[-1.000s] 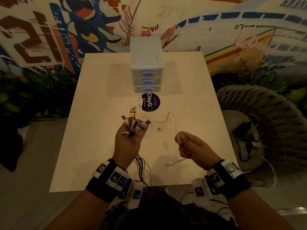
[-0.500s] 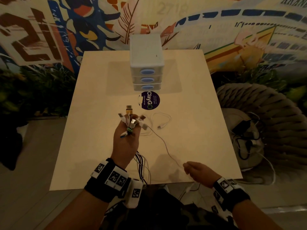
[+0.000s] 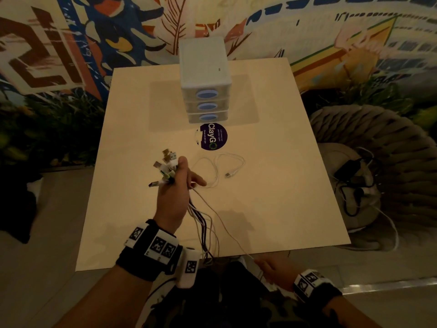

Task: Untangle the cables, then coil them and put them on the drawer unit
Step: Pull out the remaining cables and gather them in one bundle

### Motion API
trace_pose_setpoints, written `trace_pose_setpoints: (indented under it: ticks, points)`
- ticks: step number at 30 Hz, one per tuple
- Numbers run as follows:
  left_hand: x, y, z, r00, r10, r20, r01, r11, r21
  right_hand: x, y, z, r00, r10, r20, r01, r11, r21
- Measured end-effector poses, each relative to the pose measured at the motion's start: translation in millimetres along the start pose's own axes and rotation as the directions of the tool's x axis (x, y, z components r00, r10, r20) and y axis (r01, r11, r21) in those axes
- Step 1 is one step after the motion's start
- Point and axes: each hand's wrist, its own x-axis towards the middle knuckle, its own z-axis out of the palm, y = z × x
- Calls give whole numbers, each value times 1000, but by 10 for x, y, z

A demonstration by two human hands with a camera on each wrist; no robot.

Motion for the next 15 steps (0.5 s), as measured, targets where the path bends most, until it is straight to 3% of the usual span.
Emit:
trace_pose_setpoints:
  ticks: [5, 10, 13, 15]
  points:
    - [-50, 46, 72, 975, -136, 173, 158, 980, -119, 225, -49, 177, 999, -35, 15, 38, 982, -188]
    - [-128, 91, 105, 920, -250, 302, 252, 967, 32, 236, -204, -32, 997, -8, 79, 32, 953, -301]
    - [-178, 120, 101, 895, -281, 347, 258, 960, 112, 32, -404, -486, 991, -84, -108, 49, 956, -289]
    - [-215, 122, 98, 884, -290, 367, 253, 956, 148, -231, -729, -891, 910, -225, -349, 177, 970, -165]
